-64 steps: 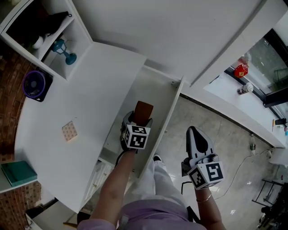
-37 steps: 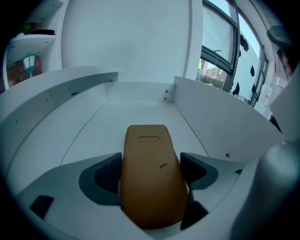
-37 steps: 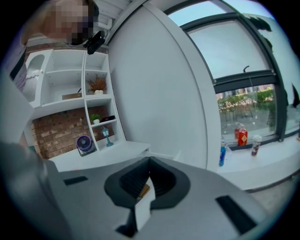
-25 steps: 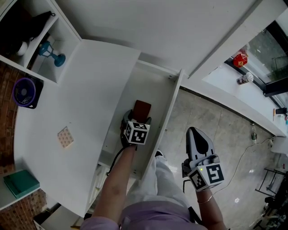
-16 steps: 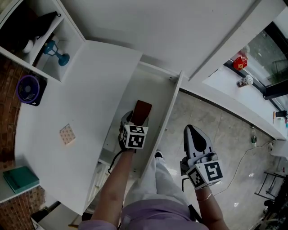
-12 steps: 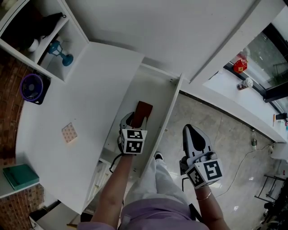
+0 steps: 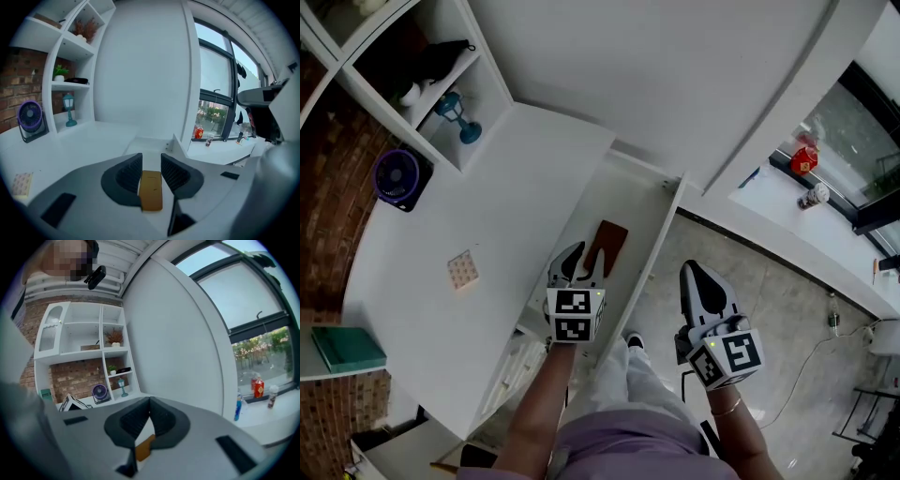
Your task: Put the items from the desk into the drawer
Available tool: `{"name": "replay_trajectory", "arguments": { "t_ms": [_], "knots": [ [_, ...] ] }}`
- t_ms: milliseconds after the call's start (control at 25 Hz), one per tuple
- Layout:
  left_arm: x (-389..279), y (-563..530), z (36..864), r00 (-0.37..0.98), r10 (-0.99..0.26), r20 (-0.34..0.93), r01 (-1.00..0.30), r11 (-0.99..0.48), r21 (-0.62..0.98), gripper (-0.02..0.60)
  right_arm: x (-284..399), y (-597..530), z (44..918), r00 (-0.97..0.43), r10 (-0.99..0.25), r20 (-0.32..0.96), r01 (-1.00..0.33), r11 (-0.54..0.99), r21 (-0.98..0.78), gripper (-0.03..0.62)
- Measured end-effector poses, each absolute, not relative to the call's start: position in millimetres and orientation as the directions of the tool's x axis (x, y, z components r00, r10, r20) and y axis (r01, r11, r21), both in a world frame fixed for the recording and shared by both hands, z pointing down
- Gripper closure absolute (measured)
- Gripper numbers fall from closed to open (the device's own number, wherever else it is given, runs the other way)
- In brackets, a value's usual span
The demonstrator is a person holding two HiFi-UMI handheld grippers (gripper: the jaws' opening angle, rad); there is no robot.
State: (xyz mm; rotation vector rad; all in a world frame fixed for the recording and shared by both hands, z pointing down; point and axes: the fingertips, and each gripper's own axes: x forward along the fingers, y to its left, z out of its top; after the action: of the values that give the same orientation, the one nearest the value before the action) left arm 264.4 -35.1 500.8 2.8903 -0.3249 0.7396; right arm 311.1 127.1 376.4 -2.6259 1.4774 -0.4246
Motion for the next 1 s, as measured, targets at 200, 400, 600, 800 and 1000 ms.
{"name": "replay_trajectory", "arguments": {
  "t_ms": [200, 400, 600, 800, 1000],
  "knots": [
    [244, -34, 474, 0.866, -0.203, 0.458, -0.264, -0.962, 0.073, 0.476, 306, 130, 365, 0.485, -0.86, 0.161, -0.832, -0.51, -0.219, 0.591],
    [224, -35, 447, 0.874, -0.246, 0.418, -0.296, -0.953, 0.058, 0.522, 300, 131, 353, 0.472, -0.872, 0.131, -0.844, -0.49, -0.218, 0.591],
    [205, -36, 425, 0.877, -0.293, 0.381, -0.332, -0.942, 0.04, 0.554, 295, 131, 343, 0.456, -0.884, 0.105, -0.857, -0.468, -0.216, 0.591],
    [189, -37, 406, 0.879, -0.332, 0.343, -0.363, -0.932, 0.028, 0.578, 290, 132, 337, 0.438, -0.895, 0.086, -0.869, -0.446, -0.213, 0.591],
    [175, -35, 390, 0.879, -0.356, 0.316, -0.384, -0.923, 0.027, 0.581, 286, 134, 329, 0.425, -0.903, 0.07, -0.881, -0.43, -0.196, 0.591]
  ]
}}
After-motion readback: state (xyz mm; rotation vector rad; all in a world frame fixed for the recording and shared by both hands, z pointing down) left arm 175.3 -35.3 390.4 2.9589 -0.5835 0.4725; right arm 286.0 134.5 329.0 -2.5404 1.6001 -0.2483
